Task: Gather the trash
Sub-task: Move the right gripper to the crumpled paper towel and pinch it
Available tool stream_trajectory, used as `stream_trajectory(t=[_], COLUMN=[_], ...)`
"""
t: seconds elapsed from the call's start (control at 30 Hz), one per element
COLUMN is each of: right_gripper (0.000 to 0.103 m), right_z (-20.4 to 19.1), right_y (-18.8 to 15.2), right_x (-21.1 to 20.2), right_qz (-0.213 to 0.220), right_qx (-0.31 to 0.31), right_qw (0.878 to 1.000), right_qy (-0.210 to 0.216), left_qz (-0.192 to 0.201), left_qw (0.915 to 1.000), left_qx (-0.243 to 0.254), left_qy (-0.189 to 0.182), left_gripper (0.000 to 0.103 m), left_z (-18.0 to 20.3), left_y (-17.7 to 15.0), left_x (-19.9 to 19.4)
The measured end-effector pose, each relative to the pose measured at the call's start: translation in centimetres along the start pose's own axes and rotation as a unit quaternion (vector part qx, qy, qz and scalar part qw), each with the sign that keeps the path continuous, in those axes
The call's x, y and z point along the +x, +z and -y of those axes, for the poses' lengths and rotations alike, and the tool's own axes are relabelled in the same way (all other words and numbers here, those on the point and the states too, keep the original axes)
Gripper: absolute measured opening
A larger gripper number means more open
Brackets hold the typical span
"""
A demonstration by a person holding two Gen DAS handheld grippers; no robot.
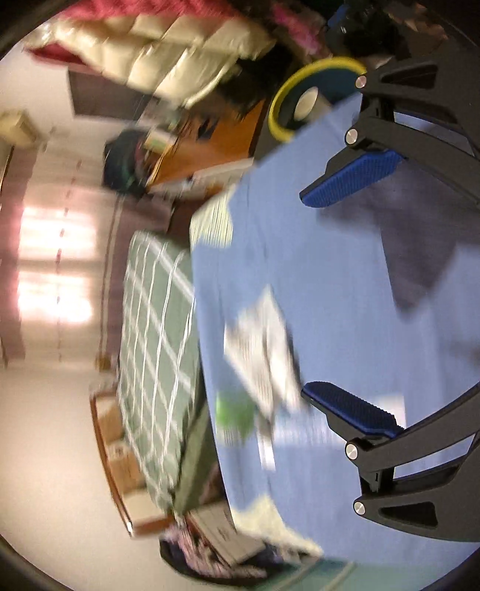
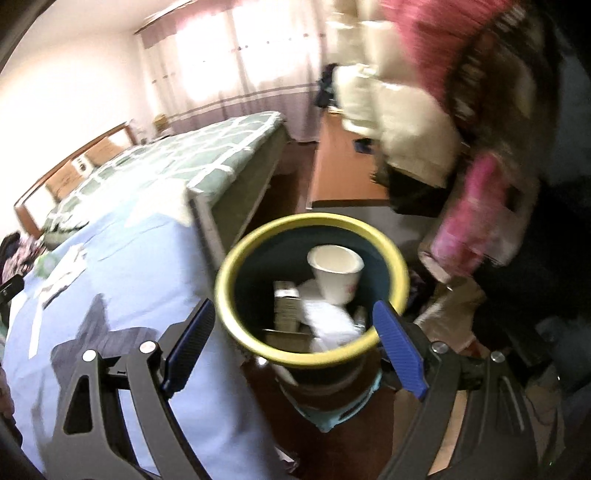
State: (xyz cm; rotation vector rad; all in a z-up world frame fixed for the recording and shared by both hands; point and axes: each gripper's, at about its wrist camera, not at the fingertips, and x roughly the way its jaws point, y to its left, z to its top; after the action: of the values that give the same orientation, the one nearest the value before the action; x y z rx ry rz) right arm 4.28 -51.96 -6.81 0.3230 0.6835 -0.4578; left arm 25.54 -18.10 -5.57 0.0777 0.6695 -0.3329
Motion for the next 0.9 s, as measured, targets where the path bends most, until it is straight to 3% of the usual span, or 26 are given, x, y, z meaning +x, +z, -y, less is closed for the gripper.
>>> stream_trajectory(t=[0.2, 0.4, 0.67, 0.9], right_gripper=[0.083, 0.083, 0.083, 0.083], right_z=[-8.2, -17.5, -28.6, -35.1], right_y=[1.5, 2.7, 3.3, 3.5], right_x=[0.8, 2.2, 6.1, 11.2], right_qz=[-0.001, -0.005, -0.042, -0.085], right_qx=[-0.057, -0.116, -0.167, -0.181], right_qw=[0.997, 0.989, 0.973, 0.965], right_qy=[0.046, 0.092, 0.153, 0.169], left_qz=[0.014, 0.023, 0.009, 0.000], left_qw=[0.9950, 0.9854, 0.9775, 0.9721], left_qx=[-0.056, -0.096, -0.142, -0.141], left_qy=[0.081, 0.139, 0.156, 0.187], left_gripper=[0.094, 0.095, 0.095, 0.095], left_z=[-10.6, -17.4, -21.0, -21.2], left_y=[-1.3, -2.6, -4.5, -5.5], left_x=[-1.3, -1.8, -1.0, 0.1])
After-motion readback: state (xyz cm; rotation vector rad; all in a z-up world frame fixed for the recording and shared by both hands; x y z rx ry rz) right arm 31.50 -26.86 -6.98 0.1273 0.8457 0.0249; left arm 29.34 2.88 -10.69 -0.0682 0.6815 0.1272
